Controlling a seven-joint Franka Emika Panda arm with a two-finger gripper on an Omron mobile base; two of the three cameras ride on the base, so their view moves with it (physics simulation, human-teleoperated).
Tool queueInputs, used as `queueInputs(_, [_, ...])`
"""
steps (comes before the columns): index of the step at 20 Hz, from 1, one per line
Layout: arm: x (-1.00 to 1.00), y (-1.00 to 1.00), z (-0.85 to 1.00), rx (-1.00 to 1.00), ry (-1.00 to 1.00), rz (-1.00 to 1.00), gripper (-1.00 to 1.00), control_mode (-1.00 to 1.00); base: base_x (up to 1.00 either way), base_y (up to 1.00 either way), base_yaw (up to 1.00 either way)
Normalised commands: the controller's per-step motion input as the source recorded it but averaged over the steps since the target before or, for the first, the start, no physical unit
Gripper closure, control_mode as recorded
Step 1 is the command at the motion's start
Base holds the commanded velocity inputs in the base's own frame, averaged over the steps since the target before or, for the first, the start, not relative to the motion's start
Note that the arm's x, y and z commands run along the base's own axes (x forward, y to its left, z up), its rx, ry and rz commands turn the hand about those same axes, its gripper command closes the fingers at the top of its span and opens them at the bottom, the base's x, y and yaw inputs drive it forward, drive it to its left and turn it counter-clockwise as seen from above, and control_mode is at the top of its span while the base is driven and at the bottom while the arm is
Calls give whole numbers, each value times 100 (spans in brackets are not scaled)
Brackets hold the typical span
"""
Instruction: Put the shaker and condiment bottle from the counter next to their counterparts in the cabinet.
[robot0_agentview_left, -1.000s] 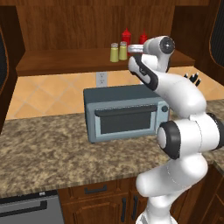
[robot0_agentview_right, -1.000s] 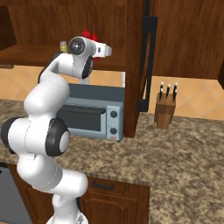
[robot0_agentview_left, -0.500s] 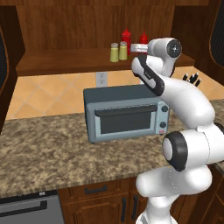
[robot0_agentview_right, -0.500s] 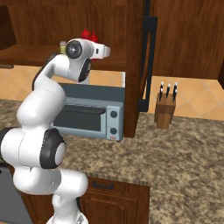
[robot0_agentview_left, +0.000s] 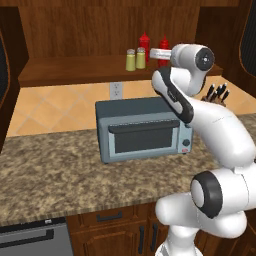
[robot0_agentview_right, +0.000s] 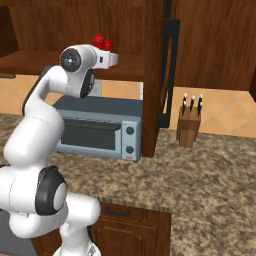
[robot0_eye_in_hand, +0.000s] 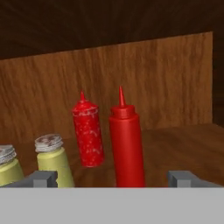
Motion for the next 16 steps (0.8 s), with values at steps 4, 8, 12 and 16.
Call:
queueInputs(4, [-74,-11,34,0,0,-8,-100,-100,0,0,0])
queueInputs(8, [-99,-33,32,0,0,-14,-100,-100,0,0,0])
queueInputs(12, [-100,-43,22,0,0,-10,-100,-100,0,0,0])
queueInputs(16, [-100,-42,13,0,0,-5,-100,-100,0,0,0])
